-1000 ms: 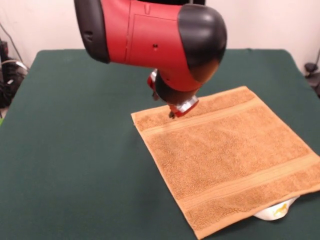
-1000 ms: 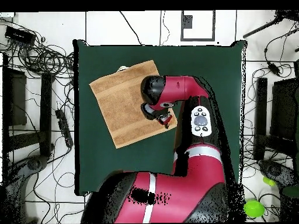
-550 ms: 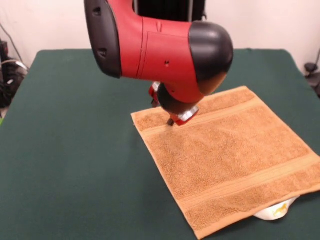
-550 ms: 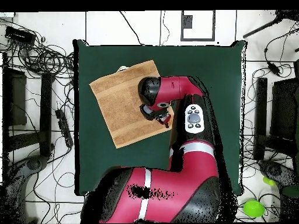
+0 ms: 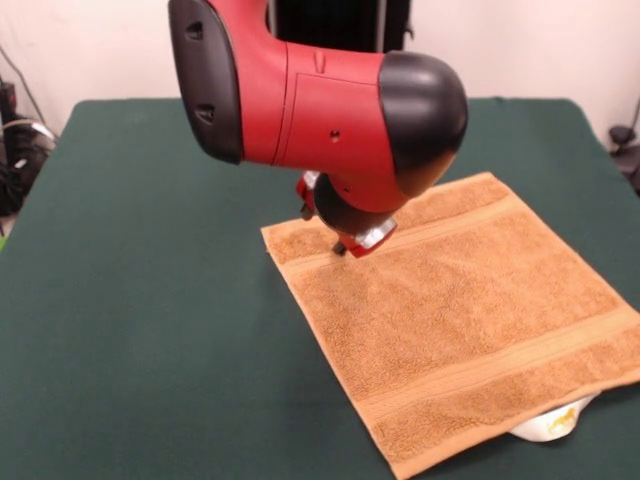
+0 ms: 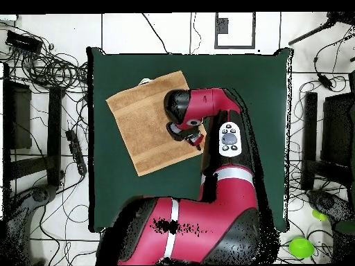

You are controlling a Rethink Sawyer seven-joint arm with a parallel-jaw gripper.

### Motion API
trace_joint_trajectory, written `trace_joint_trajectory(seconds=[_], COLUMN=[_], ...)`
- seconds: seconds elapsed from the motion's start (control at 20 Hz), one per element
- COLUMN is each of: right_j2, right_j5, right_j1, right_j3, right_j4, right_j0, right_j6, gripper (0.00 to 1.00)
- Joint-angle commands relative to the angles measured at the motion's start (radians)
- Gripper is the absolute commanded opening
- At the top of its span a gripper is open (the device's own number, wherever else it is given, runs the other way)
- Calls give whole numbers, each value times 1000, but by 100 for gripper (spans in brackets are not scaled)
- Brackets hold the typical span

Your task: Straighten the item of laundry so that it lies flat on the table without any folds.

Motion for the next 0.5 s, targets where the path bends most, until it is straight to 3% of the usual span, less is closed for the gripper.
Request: trace_joint_trajectory(seconds=[0.05, 0.5], right_j2=[44, 23], right_j5=[-104, -132], right_j1=[125, 171], right_j3=[-41, -72], right_j4=[-90, -151], right_j0=[27, 24], right_j6=[-117, -138], gripper=[100, 100])
